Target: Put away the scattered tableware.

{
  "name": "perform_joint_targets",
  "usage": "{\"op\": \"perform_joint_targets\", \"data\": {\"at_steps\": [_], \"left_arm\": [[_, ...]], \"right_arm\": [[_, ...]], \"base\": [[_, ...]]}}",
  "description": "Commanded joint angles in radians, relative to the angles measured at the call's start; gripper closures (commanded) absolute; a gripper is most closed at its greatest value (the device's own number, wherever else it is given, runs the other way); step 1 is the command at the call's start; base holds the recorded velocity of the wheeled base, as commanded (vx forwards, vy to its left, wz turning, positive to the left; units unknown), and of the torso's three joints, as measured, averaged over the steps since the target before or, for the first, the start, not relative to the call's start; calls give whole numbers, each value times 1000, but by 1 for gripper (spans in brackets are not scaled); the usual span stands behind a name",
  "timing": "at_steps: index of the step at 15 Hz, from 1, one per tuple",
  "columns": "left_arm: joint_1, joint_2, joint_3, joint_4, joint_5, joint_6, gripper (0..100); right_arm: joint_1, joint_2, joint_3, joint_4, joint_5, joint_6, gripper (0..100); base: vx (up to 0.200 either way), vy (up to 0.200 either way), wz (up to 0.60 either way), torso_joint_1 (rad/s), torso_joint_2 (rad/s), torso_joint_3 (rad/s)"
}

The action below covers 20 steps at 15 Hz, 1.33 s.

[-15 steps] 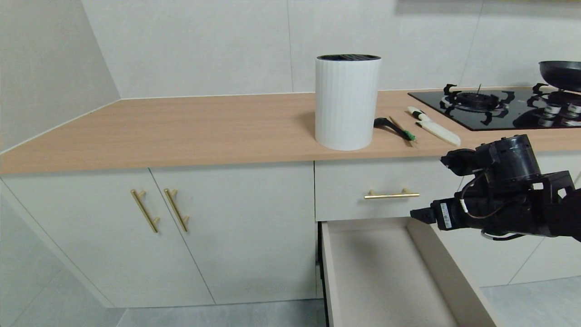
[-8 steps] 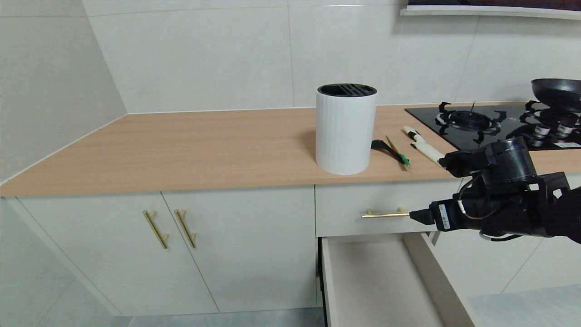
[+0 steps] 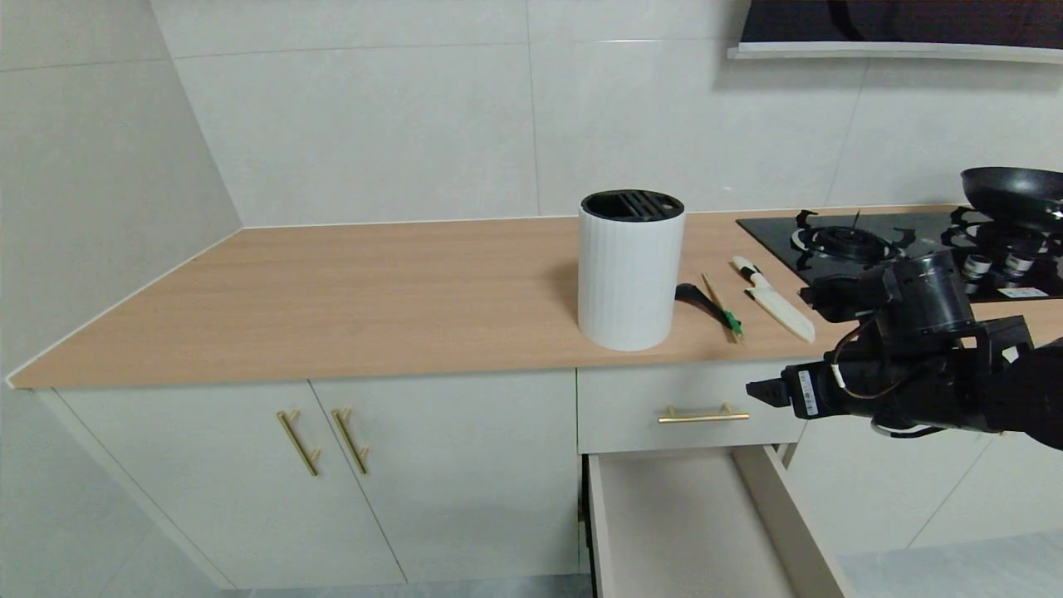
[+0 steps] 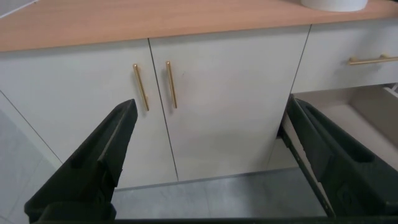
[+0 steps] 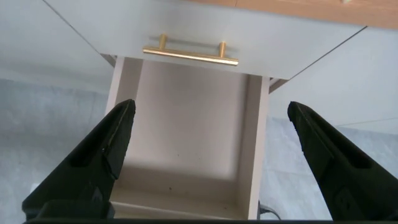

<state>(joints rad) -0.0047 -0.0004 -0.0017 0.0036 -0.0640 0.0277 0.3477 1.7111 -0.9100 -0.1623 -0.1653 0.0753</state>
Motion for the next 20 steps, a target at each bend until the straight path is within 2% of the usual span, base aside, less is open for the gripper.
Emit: {"op": "perform_joint_targets", "data": {"at_steps": [1,4,11,13,14,17,20], "left_arm": [[0,0,0,-1,0,0,0],[0,0,0,-1,0,0,0],[0,0,0,-1,0,0,0],[0,0,0,-1,0,0,0],[0,0,0,1,0,0,0],[0,0,0,1,0,0,0],[0,0,0,-1,0,0,0]], "right_arm": [[1,18,-1,-2,0,0,0],[8,15,-26,-32,-2,0,0],[8,150,-282,-6,-2,38,0],[10,208,-369,55,-34,118,0],[8,257,-408,69,-100,152,0],[-7,332,-421,35,-120,161,0],[-7,403,-421,-55,-128,159,0]], "base": [[0,0,0,0,0,0],[0,0,0,0,0,0],[0,0,0,0,0,0],[0,0,0,0,0,0],[0,0,0,0,0,0],[0,0,0,0,0,0],[0,0,0,0,0,0]]}}
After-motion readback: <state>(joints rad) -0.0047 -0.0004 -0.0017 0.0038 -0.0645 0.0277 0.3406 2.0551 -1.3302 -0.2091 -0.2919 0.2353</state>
